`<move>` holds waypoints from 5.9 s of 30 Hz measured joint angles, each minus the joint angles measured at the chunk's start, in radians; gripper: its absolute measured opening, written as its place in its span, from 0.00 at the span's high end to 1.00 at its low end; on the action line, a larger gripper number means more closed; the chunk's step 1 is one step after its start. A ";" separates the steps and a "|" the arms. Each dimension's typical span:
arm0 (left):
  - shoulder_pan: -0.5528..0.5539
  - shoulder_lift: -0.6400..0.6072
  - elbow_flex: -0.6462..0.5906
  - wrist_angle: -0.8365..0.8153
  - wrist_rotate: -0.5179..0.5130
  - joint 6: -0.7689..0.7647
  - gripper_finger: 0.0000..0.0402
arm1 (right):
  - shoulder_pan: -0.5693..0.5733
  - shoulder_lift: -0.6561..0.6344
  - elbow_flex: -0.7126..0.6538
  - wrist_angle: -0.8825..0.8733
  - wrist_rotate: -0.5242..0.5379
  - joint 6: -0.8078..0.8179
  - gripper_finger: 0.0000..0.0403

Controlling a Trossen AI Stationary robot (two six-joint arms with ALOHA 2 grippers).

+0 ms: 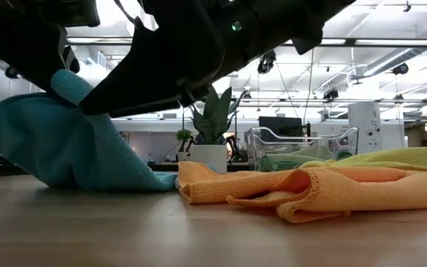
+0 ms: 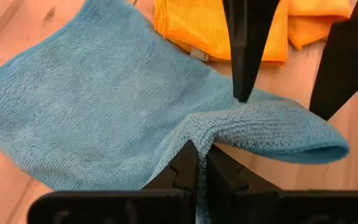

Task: Fold microfiber towels
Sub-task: Fold the blue microfiber towel

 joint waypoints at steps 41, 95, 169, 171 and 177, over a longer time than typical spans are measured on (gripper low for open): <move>-0.010 -0.097 -0.001 -0.090 0.220 0.176 0.56 | 0.025 0.020 0.072 -0.132 0.086 -0.053 0.98; -0.133 0.167 0.105 0.120 0.391 0.115 1.00 | 0.037 0.023 0.065 -0.180 -0.412 -0.010 0.98; 0.160 0.053 0.074 -0.412 0.268 0.324 0.56 | -0.193 -0.119 0.053 -0.643 0.166 -0.022 0.62; 0.155 0.043 0.053 -0.403 0.268 0.318 0.56 | -0.192 -0.145 0.028 -0.650 0.172 -0.025 0.63; 0.162 0.011 -0.033 -0.224 0.272 0.271 0.56 | -0.191 -0.205 -0.092 -0.576 0.172 0.008 0.63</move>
